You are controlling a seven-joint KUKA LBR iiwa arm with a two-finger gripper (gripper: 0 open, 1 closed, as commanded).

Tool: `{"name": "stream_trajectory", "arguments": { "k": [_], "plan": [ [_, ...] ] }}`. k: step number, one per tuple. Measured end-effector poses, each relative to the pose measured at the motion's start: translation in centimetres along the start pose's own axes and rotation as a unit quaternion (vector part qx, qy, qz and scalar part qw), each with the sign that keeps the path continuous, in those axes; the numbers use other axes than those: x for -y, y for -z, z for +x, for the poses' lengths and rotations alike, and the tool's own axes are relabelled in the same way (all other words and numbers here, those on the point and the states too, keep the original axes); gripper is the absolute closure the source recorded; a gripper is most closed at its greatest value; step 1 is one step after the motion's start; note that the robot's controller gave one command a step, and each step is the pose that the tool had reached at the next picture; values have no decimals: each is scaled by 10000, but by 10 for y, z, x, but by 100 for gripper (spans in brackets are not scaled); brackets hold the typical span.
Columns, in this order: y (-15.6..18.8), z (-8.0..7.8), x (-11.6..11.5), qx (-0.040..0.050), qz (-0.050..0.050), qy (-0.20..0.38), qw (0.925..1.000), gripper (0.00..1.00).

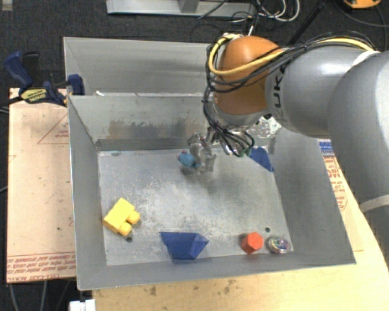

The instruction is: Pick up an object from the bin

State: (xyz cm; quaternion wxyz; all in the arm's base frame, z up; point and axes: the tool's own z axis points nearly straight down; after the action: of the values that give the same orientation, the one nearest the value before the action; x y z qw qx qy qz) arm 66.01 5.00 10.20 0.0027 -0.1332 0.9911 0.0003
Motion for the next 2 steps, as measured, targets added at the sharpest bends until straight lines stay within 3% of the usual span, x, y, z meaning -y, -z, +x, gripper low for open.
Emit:
{"name": "stream_trajectory", "arguments": {
  "k": [1,2],
  "plan": [
    [37,-2,0,11,4,4,10000,100],
    [41,-3,0,-5,0,5,10000,100]
  ]
}}
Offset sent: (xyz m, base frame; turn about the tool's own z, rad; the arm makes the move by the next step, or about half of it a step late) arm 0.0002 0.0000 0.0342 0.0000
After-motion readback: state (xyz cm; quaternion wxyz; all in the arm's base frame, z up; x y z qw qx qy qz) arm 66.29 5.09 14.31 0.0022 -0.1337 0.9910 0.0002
